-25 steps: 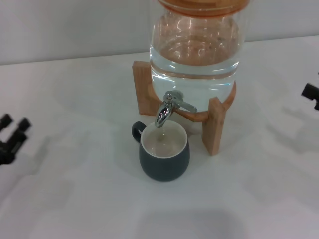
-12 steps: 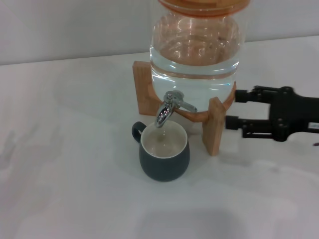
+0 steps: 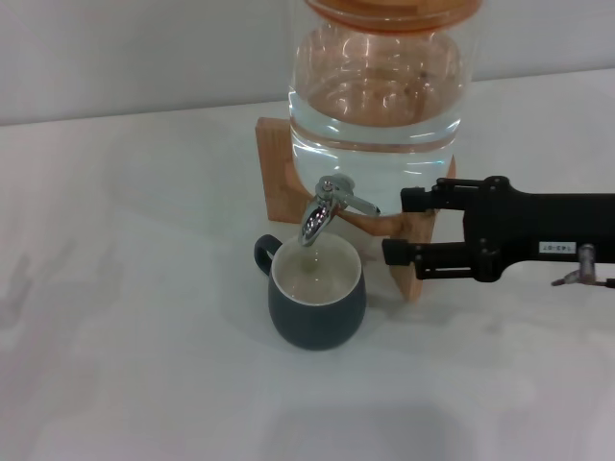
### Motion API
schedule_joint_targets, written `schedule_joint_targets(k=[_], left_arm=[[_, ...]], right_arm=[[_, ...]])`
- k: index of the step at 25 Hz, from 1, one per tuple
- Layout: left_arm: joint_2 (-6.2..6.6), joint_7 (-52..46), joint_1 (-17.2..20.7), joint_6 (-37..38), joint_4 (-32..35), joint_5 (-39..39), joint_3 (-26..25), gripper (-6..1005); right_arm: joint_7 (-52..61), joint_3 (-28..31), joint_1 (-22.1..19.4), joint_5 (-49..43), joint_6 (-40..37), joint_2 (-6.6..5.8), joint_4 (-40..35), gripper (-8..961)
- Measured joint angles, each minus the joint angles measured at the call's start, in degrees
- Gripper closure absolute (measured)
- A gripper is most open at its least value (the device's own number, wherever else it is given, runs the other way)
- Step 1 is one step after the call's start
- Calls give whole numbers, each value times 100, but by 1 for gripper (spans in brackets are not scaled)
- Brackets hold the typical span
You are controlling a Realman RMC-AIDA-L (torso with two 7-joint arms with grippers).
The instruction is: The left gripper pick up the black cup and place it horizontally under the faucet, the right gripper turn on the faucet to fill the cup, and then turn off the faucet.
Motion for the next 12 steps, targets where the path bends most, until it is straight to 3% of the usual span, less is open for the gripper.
schedule_joint_targets(k=[12], left_arm=[[-2,0,-3,-15,0,31,8,511]], right_arm=[[234,-351,184,-86,-233,-9,-26,172]])
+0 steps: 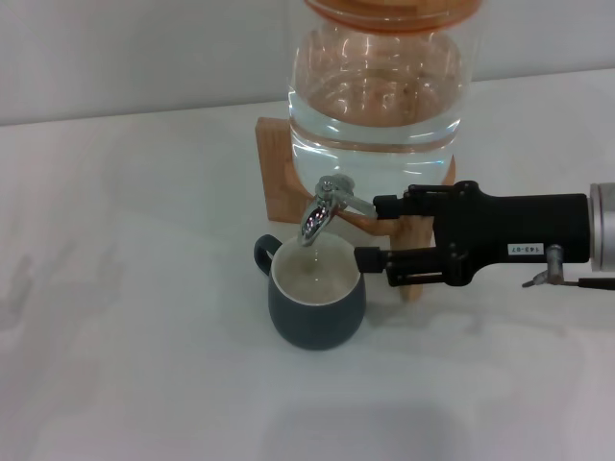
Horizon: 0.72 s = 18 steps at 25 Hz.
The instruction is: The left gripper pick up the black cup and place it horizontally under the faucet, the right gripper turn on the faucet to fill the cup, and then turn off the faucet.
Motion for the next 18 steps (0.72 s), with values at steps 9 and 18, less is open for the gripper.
schedule_joint_targets(k=[9,18], left_arm=[[0,15,-5,-36,0,-2,0,511],[0,40,-21,-117,0,5,0,512]], right_arm=[[52,-260,54,9,20,0,-155,172],[54,-335,52,55,23,0,-182,171]])
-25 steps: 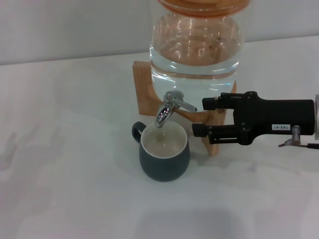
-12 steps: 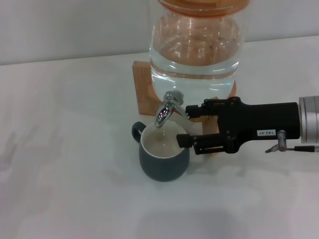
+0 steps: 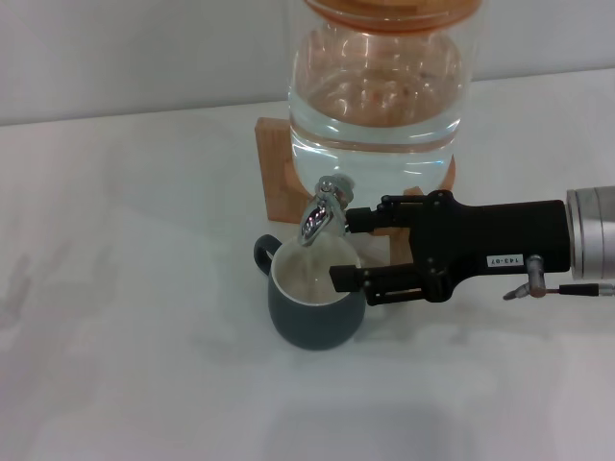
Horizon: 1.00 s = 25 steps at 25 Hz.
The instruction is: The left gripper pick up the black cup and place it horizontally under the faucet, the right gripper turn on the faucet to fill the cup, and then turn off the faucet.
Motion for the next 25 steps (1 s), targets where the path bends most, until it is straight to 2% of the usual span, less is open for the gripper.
schedule_joint_targets(k=[16,25], left_arm=[[5,29,9,-64,0,-30,0,512],[6,96,-23,-88,1,-35,0,512]], right_arm=[[17,-19,-175,169,456,0,-292,171],[14,-581,-118,201,257,4,-314,171]])
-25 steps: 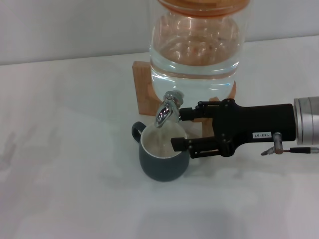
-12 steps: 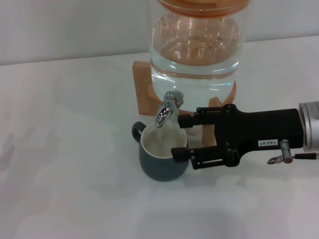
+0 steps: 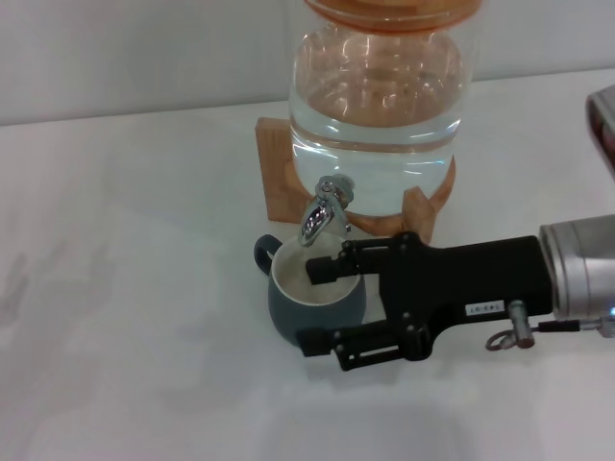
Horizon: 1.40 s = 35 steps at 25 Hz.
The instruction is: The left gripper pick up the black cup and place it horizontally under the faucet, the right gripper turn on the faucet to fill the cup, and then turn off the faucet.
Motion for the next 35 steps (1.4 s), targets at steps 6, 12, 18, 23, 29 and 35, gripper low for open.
schedule_joint_targets(k=[6,12,18,23,29,35], left_arm=[[-10,10,1,-46,0,-1,0,513],[-15,12,1,-61,0,-1,0,513],[-15,13,0,-70,0,6,0,513],[-15,33,5,-70,0,24,0,513],[-15,83,23,-62,0,33,0,513],[-15,84,24,-64,0,22,0,514]], right_arm=[[-50,-239,13,50,-174,4,-5,171],[-45,-623,33,66,-646,5,-14,171],[-10,-940,95,66,-1141,5,-24,172],[35,-1072,101,62,-1487,11,-68,172],[79,-1016,67,28,-1623,6,-73,172],[82,-920,53,-6,-1671,-10,-35,172]])
